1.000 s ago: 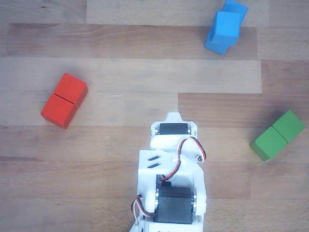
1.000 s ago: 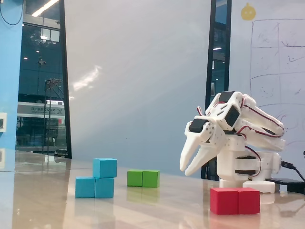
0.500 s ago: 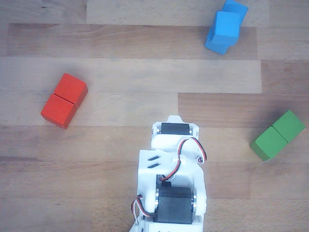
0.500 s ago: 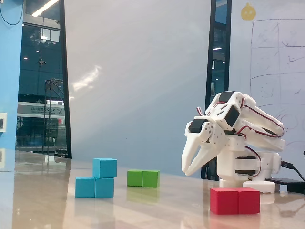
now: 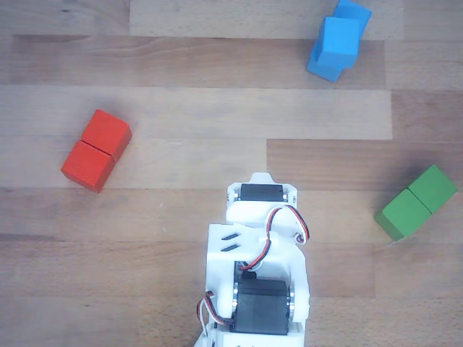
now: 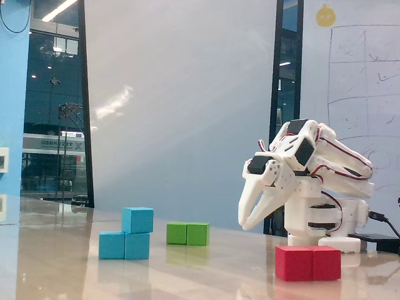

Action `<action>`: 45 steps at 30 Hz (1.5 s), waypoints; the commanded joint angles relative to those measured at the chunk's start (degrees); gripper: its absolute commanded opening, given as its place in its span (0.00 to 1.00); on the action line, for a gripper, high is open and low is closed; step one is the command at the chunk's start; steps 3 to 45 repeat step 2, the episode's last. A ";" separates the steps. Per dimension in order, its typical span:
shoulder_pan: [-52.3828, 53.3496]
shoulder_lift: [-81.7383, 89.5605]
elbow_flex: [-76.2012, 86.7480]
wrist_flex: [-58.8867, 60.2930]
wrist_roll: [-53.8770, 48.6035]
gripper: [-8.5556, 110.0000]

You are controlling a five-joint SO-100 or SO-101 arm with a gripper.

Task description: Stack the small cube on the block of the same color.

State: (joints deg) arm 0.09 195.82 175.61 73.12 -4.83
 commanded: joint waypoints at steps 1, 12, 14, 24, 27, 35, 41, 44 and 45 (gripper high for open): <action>0.44 1.85 -0.35 -0.62 -0.26 0.07; 0.44 1.85 -0.35 -0.62 -0.26 0.07; 0.44 1.85 -0.35 -0.62 -0.26 0.07; 0.44 1.85 -0.35 -0.62 -0.26 0.07; 0.44 1.85 -0.35 -0.62 -0.26 0.07; 0.44 1.85 -0.35 -0.62 -0.26 0.07; 0.44 1.85 -0.35 -0.62 -0.26 0.07; 0.44 1.85 -0.35 -0.62 -0.26 0.07; 0.44 1.85 -0.35 -0.62 -0.26 0.07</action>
